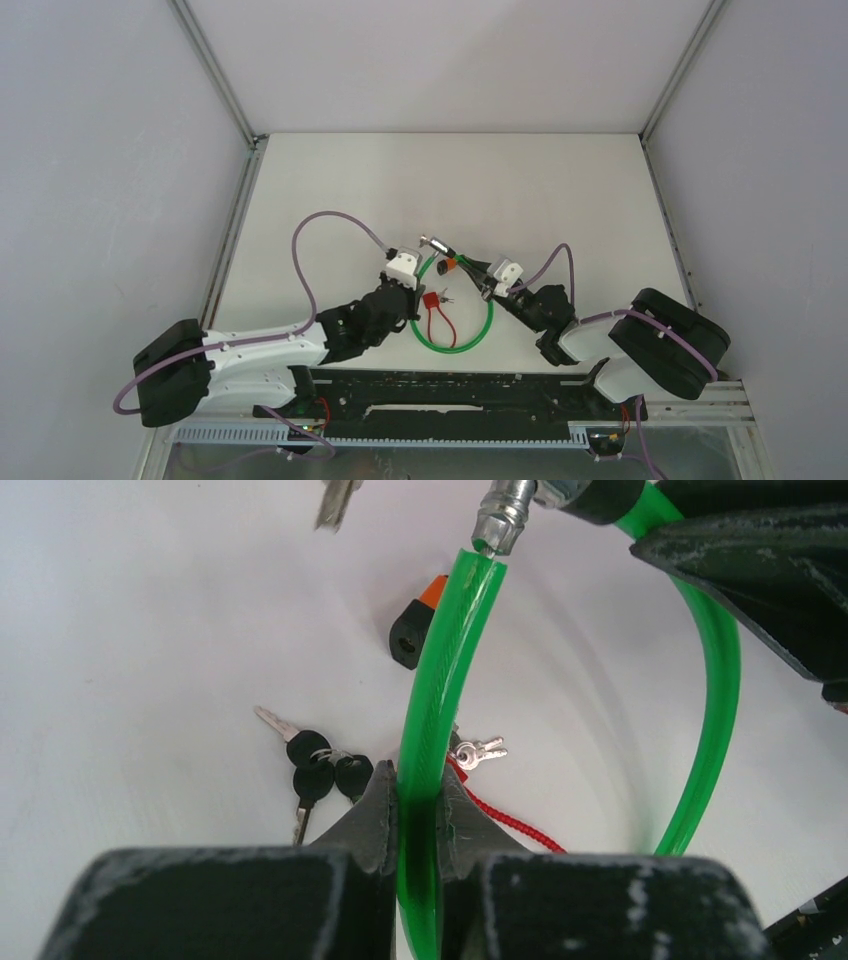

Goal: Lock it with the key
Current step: Lock the lock.

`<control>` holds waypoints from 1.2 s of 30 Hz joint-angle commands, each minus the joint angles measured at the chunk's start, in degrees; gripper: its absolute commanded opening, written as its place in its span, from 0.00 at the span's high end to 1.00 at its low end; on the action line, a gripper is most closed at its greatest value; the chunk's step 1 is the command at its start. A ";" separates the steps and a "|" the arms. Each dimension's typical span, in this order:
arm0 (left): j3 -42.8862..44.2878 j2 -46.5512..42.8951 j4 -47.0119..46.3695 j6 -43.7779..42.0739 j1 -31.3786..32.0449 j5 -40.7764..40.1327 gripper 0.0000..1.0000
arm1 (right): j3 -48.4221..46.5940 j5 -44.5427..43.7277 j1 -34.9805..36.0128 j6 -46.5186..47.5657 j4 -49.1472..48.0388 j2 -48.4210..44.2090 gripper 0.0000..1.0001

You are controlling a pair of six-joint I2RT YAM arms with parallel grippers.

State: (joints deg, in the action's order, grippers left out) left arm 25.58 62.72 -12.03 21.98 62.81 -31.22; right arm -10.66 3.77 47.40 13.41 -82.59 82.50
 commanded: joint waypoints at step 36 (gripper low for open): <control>10.98 -0.55 -6.82 -13.53 -5.23 4.71 1.00 | -3.83 20.03 4.39 8.59 2.03 2.61 1.00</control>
State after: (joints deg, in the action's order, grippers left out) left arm 31.33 64.90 -5.82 11.40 57.65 -29.41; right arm -12.73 7.35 48.88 22.76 -83.88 84.75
